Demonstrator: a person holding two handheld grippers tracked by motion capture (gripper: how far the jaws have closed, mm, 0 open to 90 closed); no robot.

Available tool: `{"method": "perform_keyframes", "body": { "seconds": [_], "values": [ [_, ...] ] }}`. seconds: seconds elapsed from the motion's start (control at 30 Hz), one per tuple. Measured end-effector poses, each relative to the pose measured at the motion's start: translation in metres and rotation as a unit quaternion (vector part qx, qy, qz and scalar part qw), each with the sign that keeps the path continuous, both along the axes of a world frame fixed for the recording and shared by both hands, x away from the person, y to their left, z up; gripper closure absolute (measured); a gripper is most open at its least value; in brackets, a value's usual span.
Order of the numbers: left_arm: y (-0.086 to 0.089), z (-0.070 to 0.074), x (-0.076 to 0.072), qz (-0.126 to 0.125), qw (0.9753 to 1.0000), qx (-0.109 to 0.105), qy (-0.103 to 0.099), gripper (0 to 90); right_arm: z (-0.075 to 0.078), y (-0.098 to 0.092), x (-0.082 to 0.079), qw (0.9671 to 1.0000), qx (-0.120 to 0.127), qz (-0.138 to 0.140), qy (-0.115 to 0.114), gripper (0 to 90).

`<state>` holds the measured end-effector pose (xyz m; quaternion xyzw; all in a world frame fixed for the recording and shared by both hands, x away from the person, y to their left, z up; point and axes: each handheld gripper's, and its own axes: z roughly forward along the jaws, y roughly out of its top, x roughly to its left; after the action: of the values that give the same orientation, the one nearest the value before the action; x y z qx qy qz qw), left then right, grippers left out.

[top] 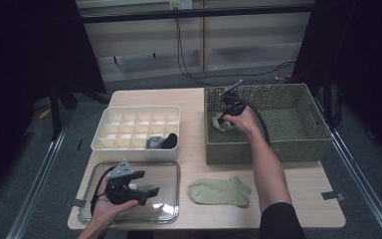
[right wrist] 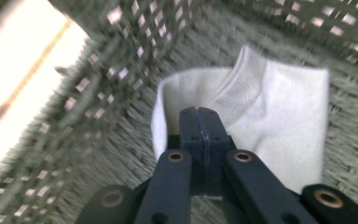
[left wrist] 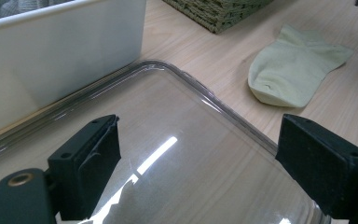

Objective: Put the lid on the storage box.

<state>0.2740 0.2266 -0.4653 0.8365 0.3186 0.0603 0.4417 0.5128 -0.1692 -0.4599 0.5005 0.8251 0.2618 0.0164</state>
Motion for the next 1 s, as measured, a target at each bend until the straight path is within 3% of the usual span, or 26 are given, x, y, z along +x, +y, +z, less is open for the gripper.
{"method": "perform_keyframes", "body": {
  "seconds": [0.17,0.33,0.6,1.0],
  "values": [
    [0.000,0.000,0.000,-0.001,1.0000,0.001,-0.002,13.1,0.006,-0.007,-0.004,0.9998,0.016,-0.009,-0.012,90.0],
    [0.000,0.000,-0.001,0.001,1.0000,-0.001,-0.001,13.1,0.018,-0.014,-0.008,0.9981,0.051,-0.018,-0.031,90.0],
    [-0.002,0.000,-0.002,-0.005,1.0000,0.001,-0.003,13.0,0.034,-0.029,-0.019,0.9926,0.100,-0.027,-0.064,90.0],
    [-0.006,-0.001,-0.002,-0.013,0.9999,0.004,-0.007,12.8,0.056,-0.043,-0.044,0.9826,0.146,-0.027,-0.111,90.0]
  ]
}}
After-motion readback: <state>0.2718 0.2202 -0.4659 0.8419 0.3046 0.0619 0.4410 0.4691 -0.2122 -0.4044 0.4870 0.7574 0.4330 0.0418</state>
